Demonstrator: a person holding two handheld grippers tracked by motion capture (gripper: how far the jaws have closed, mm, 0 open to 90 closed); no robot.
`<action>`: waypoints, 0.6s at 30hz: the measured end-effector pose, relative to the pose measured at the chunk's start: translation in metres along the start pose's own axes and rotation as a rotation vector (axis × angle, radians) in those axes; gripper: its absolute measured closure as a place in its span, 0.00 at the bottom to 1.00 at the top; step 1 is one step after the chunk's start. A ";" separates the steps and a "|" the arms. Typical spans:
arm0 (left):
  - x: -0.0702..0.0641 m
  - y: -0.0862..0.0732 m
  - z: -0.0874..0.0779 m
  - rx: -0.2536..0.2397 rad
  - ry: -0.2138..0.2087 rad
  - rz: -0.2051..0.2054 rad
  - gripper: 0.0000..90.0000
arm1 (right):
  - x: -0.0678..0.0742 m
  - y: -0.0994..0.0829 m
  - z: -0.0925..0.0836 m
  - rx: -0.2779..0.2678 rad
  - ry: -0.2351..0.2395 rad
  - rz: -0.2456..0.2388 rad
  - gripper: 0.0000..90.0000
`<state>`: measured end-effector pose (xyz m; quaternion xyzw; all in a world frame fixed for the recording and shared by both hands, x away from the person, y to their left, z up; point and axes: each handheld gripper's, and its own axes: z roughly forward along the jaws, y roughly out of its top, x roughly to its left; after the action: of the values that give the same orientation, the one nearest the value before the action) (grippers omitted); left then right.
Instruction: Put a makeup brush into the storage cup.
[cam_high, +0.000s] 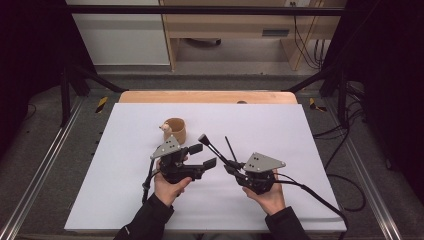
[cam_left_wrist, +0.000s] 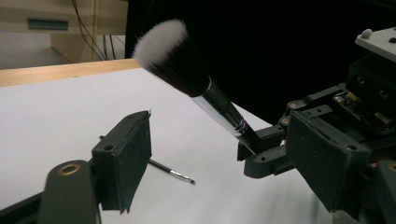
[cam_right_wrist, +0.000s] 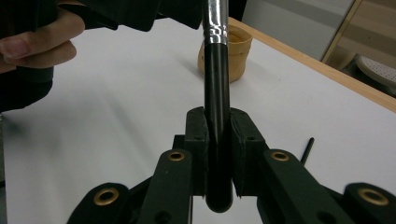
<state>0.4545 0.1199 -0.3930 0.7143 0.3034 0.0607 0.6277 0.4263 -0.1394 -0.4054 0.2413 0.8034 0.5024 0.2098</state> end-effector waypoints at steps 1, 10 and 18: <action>0.000 0.000 0.002 0.002 -0.001 -0.002 0.25 | 0.000 0.000 0.000 -0.002 0.003 0.001 0.88; -0.001 -0.001 0.009 0.005 -0.006 -0.010 0.36 | 0.001 0.000 0.001 -0.004 0.008 -0.002 0.88; -0.002 -0.001 0.011 0.007 -0.011 -0.028 0.46 | 0.002 -0.001 0.003 -0.003 0.023 -0.001 0.88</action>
<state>0.4575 0.1088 -0.3960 0.7126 0.3103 0.0469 0.6275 0.4260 -0.1368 -0.4076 0.2349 0.8051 0.5061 0.2012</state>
